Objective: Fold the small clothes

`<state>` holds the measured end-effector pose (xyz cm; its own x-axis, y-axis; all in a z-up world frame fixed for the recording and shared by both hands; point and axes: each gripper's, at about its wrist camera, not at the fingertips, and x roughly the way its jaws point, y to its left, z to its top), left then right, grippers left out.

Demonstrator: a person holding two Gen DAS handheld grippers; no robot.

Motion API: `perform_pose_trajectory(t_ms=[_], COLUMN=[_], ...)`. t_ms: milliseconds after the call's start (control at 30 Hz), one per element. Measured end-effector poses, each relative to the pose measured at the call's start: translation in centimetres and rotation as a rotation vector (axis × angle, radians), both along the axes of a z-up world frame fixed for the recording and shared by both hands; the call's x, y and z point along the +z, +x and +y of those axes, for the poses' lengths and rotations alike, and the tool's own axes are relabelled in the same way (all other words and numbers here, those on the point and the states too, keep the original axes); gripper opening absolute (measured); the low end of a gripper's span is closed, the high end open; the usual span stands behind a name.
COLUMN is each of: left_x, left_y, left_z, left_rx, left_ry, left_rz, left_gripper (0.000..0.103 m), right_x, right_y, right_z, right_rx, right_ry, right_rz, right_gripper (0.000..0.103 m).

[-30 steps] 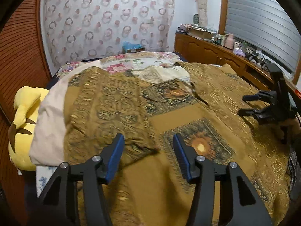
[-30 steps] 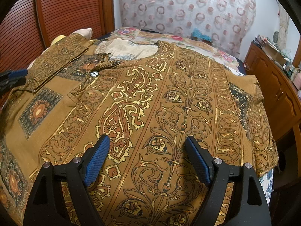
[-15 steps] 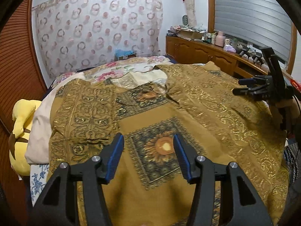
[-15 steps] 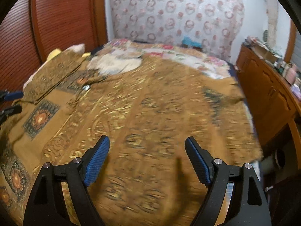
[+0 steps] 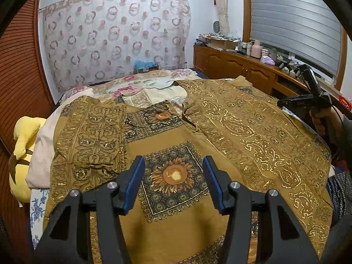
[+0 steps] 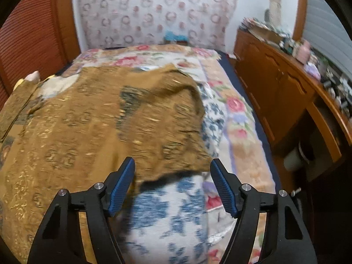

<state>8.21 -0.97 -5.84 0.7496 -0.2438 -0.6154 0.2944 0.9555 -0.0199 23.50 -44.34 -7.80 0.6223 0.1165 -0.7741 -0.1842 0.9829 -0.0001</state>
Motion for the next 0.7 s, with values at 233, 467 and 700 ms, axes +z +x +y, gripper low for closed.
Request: perform_pose_trajectory(t_ms=[233, 467, 700], left_x=[0.0, -0.5, -0.7], left_y=[0.0, 0.0, 0.0], left_z=[0.1, 0.4, 0.6], left_rx=[0.009, 0.025, 0.037], left_ry=[-0.006, -0.022, -0.028], left_rz=[0.001, 0.008, 0.014], left_gripper=[0.053, 0.053, 0.053], right_x=[-0.9, -0.5, 1.7], right_y=[1.4, 1.7, 0.2], right_z=[-1.2, -0.3, 1.0], right_rx=[-0.003, 0.004, 0.006], right_ry=[0.083, 0.032, -0.065], right_rz=[0.064, 0.039, -0.104], right_gripper=[0.061, 0.036, 0.004])
